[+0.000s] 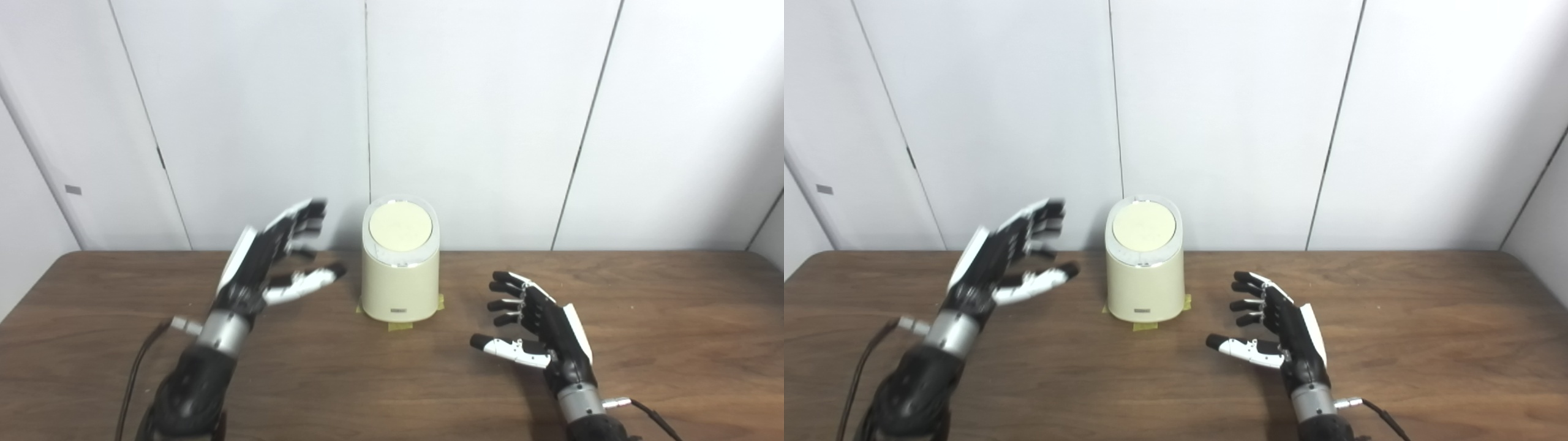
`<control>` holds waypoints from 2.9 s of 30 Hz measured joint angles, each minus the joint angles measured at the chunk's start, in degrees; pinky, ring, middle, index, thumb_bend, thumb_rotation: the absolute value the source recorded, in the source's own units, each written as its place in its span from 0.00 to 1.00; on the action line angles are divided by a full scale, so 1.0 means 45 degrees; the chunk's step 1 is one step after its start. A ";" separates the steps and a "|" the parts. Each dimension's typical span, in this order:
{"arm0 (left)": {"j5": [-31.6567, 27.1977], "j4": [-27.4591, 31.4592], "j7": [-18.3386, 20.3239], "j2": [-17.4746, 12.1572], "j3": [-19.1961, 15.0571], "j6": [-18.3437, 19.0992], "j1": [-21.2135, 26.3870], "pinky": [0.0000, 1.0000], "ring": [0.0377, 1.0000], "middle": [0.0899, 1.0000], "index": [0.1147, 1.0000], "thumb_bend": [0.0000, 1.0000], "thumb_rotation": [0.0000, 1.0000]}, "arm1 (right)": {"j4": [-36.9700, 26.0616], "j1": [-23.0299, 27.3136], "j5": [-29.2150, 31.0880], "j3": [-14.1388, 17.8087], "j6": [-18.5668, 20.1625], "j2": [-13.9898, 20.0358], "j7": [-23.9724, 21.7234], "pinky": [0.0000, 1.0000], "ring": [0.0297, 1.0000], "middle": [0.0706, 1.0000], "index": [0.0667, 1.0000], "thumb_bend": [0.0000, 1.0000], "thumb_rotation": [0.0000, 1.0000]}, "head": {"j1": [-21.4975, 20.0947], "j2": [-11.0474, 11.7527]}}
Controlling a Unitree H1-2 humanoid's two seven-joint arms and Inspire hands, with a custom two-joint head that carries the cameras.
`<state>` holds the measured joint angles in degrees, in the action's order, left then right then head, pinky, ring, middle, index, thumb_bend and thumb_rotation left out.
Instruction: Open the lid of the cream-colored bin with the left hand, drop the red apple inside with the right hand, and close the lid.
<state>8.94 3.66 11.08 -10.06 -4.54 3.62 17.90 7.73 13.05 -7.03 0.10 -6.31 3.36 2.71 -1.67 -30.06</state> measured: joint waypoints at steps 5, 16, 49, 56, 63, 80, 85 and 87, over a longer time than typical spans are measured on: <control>-0.0881 -0.0500 -0.0056 -0.0006 -0.0117 -0.0587 -0.1019 0.62 0.70 0.75 0.81 0.75 0.28 | -0.0403 -0.0088 0.0032 -0.0016 0.0051 -0.0036 -0.0079 0.53 0.63 0.73 0.74 0.81 0.20 | 0.0038 0.0000; -0.1507 -0.1201 -0.0343 -0.0009 -0.0118 -0.1897 -0.2023 0.67 0.73 0.76 0.81 0.77 0.29 | -0.0438 -0.0339 0.0209 0.0082 0.0042 -0.0002 -0.0076 0.53 0.62 0.72 0.75 0.81 0.21 | -0.0078 -0.0020; -0.1098 -0.0597 -0.1008 0.0129 0.0424 -0.2388 -0.2597 0.64 0.74 0.79 0.82 0.75 0.25 | -0.0974 -0.1104 0.0823 0.0219 0.0289 0.0078 -0.0237 0.54 0.61 0.76 0.81 0.81 0.17 | -0.0118 -0.0234; -0.1076 -0.0598 -0.1324 0.0279 0.0370 -0.2396 -0.2598 0.64 0.74 0.78 0.82 0.74 0.24 | -0.0970 -0.1101 0.0823 0.0245 0.0273 0.0238 -0.0243 0.53 0.61 0.76 0.80 0.83 0.19 | 0.0156 -0.0156; -0.1105 -0.0599 -0.1336 0.0278 0.0381 -0.2520 -0.2598 0.63 0.73 0.79 0.83 0.73 0.24 | -0.0970 -0.1100 0.0836 0.0260 0.0275 0.0238 -0.0235 0.53 0.62 0.76 0.80 0.83 0.18 | 0.0136 -0.0137; -0.1150 -0.0655 -0.1332 0.0266 0.0401 -0.2549 -0.2598 0.66 0.74 0.79 0.84 0.76 0.28 | -0.0982 -0.1101 0.0827 0.0253 0.0276 0.0235 -0.0226 0.53 0.60 0.76 0.79 0.83 0.17 | 0.0136 -0.0156; -0.1149 -0.0655 -0.1329 0.0259 0.0415 -0.2548 -0.2598 0.65 0.74 0.78 0.84 0.77 0.29 | -0.1045 -0.1100 0.0829 0.0249 0.0276 0.0236 -0.0229 0.53 0.61 0.76 0.80 0.83 0.18 | 0.0156 -0.0079; -0.1148 -0.0655 -0.1329 0.0259 0.0417 -0.2548 -0.2598 0.65 0.73 0.78 0.84 0.77 0.29 | -0.1044 -0.1099 0.0831 0.0247 0.0274 0.0235 -0.0238 0.53 0.61 0.76 0.80 0.82 0.18 | 0.0175 -0.0039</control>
<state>3.77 0.71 5.10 -8.90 -2.66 -7.84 6.21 3.04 8.11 -3.29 1.21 -5.08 4.42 1.64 -0.88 -30.23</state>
